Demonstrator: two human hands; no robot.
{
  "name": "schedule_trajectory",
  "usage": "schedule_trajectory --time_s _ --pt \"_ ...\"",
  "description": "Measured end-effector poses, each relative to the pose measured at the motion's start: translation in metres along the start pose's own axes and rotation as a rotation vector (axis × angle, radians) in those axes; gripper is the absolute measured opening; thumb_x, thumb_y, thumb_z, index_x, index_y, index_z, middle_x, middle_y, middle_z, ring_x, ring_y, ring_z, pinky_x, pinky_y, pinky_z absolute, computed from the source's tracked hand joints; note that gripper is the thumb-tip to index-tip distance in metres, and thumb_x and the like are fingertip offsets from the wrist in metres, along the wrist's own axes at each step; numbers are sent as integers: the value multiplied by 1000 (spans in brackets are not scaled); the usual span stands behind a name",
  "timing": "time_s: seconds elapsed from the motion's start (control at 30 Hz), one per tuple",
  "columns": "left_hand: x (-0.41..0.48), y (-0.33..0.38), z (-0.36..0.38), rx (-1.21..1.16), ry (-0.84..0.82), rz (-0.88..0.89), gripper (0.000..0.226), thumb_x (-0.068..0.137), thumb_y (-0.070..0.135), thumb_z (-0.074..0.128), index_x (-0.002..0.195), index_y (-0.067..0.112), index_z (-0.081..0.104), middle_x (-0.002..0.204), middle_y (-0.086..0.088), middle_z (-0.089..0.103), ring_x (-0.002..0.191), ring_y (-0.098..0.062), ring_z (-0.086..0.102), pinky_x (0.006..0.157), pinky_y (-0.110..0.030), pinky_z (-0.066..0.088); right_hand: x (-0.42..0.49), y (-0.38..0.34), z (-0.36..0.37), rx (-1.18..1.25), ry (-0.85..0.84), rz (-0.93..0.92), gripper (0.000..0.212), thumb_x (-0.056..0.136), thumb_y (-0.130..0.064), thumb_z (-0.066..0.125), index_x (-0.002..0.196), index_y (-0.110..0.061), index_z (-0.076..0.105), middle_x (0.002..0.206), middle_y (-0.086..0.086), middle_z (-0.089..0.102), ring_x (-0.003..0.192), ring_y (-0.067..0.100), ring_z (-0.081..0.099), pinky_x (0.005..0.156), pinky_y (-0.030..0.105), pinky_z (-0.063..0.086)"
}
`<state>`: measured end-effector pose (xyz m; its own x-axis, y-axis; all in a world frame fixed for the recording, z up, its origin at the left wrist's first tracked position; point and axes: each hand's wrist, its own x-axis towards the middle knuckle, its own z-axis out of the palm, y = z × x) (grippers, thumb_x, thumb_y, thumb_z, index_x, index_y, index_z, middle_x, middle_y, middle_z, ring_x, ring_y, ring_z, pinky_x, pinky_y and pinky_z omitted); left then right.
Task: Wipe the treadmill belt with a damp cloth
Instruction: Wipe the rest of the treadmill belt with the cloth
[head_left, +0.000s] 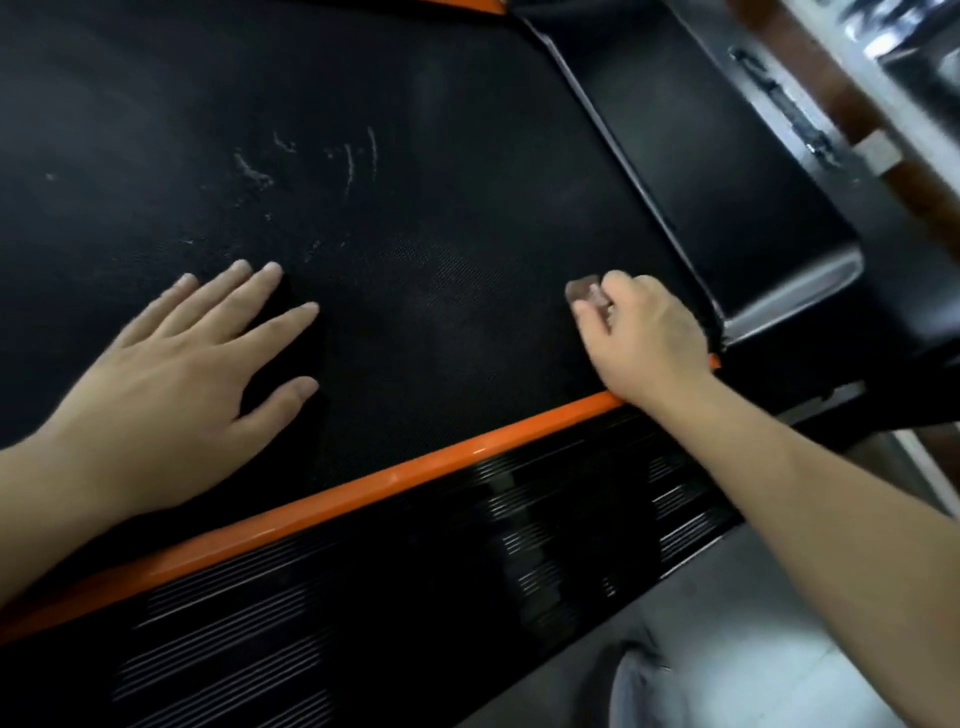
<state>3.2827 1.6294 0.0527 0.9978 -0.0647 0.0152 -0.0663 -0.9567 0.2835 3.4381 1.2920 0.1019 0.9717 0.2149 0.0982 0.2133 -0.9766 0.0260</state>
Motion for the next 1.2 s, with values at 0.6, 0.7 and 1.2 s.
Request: schedule_trajectory --time_s 0.6,0.7,1.2 --pt "-22 -11 -8 -49 34 -10 77 92 70 14 159 34 29 170 1 9 156 -11 -6 126 -35 -6 7 -105 12 178 56 -368 30 95 -50 52 87 -22 56 86 -2 47 73 22 53 62 30 39" --pt "-22 -11 -8 -66 48 -4 77 92 68 16 158 32 33 170 0 12 157 -13 -2 127 -36 -5 32 -93 5 105 80 -278 30 94 -52 52 84 -24 53 85 -3 44 82 30 60 64 31 37" --pt "-24 -11 -9 -82 57 19 76 92 66 21 156 30 38 169 -2 17 157 -15 3 126 -35 -4 -21 -83 -1 74 -15 -145 24 94 -51 54 92 -27 49 97 6 57 87 33 59 73 39 44"
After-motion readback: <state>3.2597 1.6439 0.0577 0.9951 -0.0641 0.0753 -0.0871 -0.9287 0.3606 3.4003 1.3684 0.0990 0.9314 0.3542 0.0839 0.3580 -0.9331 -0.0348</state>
